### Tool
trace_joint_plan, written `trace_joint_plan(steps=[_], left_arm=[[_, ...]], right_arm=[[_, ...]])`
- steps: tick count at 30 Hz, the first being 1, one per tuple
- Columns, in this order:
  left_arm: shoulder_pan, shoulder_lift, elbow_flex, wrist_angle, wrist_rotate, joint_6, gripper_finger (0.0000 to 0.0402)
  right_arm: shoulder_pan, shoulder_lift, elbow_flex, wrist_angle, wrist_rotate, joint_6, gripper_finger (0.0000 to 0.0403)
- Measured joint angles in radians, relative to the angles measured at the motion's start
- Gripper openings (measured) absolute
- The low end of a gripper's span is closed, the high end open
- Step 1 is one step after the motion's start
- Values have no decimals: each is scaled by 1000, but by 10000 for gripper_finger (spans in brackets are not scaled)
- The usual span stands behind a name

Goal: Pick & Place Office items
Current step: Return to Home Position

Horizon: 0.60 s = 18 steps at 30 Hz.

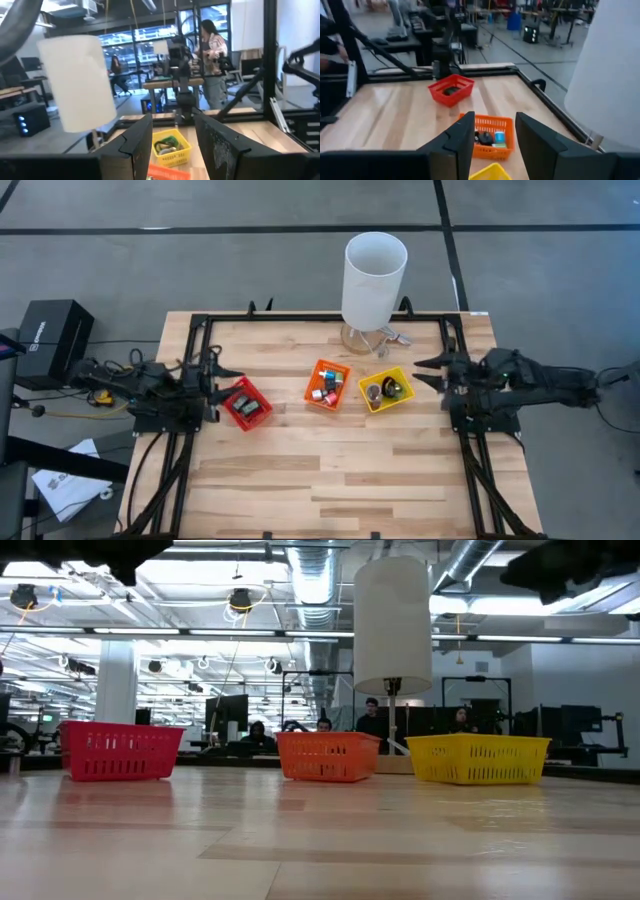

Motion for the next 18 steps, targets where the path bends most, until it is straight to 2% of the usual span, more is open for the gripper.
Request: trace_joint_plan(steps=[7,10,13,15,18], left_arm=[[10,-124,-36,-60,0,36,144],[11,-170,-94,-58,2,36,144],[11,-200,-178,18,9,32,144],[11,-204,-231,105,9,57,144],[11,-203,-292,228,9,114,144]], right_arm=[[1,-289,-106,-16,-33,-9,133],[1,-283,-132,-15,-26,-33,134],[1,-252,-141,57,-23,-31,134],[1,-259,-183,43,-20,-21,133],[0,-285,-235,190,-19,-35,133]])
